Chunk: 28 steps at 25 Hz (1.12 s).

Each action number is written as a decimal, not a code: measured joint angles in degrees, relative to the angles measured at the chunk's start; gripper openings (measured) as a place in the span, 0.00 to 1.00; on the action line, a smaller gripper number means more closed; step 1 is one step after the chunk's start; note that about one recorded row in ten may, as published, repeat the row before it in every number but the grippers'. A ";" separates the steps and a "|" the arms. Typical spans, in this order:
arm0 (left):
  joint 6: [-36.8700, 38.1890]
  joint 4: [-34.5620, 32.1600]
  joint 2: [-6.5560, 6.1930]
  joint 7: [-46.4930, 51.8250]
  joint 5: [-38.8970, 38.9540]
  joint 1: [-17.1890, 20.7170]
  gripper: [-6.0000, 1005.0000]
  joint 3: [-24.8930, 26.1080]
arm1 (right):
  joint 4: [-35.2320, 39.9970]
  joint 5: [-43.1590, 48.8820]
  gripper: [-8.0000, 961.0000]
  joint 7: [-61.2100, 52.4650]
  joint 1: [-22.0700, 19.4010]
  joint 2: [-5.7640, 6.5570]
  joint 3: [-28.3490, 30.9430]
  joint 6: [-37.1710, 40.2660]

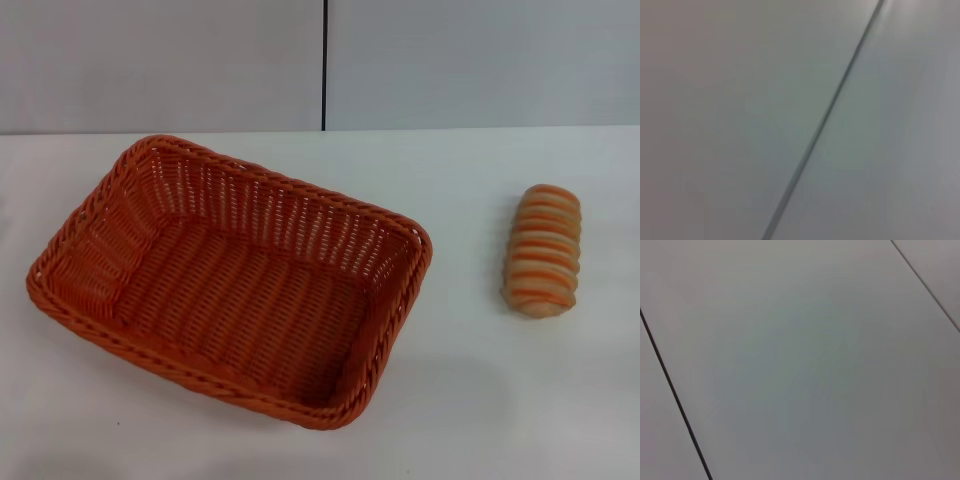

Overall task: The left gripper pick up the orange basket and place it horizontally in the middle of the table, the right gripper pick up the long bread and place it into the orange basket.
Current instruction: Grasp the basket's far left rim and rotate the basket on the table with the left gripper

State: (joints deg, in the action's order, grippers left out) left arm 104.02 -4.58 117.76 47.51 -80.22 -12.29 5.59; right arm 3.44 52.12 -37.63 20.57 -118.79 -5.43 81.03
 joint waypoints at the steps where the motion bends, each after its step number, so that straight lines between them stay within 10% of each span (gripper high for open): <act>1: -0.92 -3.88 -0.28 4.87 -0.05 -0.47 0.78 -1.52 | -0.03 0.00 0.63 0.00 0.00 0.00 -0.02 0.00; 13: -7.99 -29.92 -7.46 40.27 -1.70 -4.93 0.77 -27.68 | -0.59 -0.01 0.64 -0.06 -0.04 -0.04 -0.55 -1.80; 16: -11.01 -41.27 -10.25 52.77 -15.10 -8.97 0.77 -36.61 | -0.62 -0.01 0.64 -0.07 0.01 -0.07 -1.06 -2.10; 23: -11.15 -55.82 -7.19 61.82 -38.93 -14.85 0.77 -38.06 | -0.76 -0.01 0.65 -0.08 -0.23 -0.13 -2.07 -2.74; 28: -11.00 -57.29 -6.50 62.68 -41.66 -15.52 0.77 -39.15 | -1.15 -0.01 0.65 -0.08 -0.48 -0.13 -2.05 -2.82</act>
State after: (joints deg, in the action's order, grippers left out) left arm 93.02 -61.88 111.26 110.19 -121.88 -27.81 -33.57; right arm 2.30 52.11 -37.71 20.09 -118.92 -7.48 78.21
